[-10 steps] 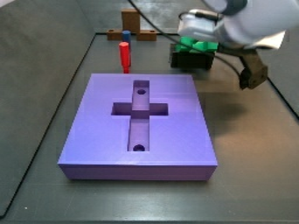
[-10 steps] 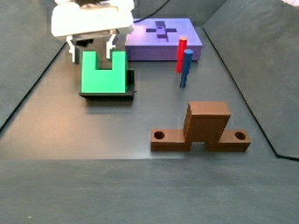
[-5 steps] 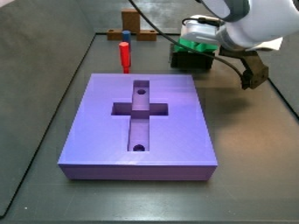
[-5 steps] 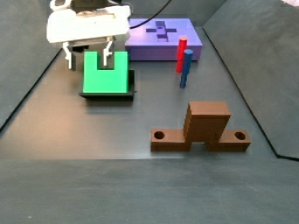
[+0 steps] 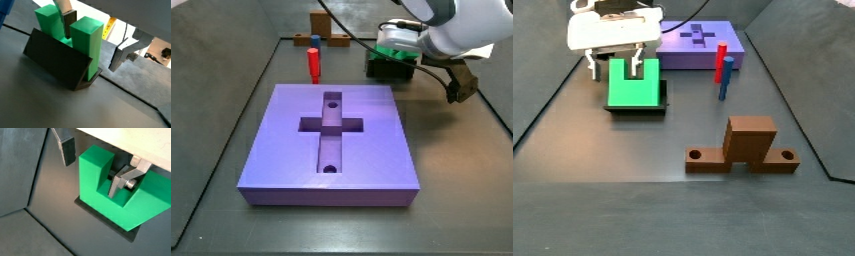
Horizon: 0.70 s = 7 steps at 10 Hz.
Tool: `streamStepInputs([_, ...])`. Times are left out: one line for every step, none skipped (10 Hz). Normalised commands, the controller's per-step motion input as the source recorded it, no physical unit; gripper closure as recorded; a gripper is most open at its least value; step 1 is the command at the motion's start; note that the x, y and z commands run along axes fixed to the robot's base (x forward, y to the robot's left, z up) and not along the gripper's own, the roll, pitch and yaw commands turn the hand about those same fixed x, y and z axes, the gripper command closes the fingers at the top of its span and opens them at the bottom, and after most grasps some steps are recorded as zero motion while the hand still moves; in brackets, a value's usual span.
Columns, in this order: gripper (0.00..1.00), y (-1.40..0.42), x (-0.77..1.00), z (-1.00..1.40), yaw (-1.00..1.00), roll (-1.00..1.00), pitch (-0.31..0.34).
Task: Pick up the green object. Move up. Place the green object on the fixture. Regrasp the green object. Move to above the board. Insert the green object.
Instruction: Regrasp the green object.
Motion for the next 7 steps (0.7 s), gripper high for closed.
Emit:
streamStepInputs([0.0,-0.04,0.03,-0.01,0.0,0.02,0.0])
streamStepInputs([0.0,0.06,0.06,0.0,0.0,0.0,0.0])
streamStepInputs([0.0,0.1,0.15,0.0,0.0,0.0,0.0])
streamStepInputs([0.0,0.0,0.06,0.0,0.03,0.0,-0.011])
streamStepInputs([0.0,0.0,0.0,0.0,0.0,0.0,0.0])
streamStepInputs([1.0,0.0,0.0,0.0,0.0,0.0,0.0])
streamStepInputs([1.0,0.0,0.0,0.0,0.0,0.0,0.0])
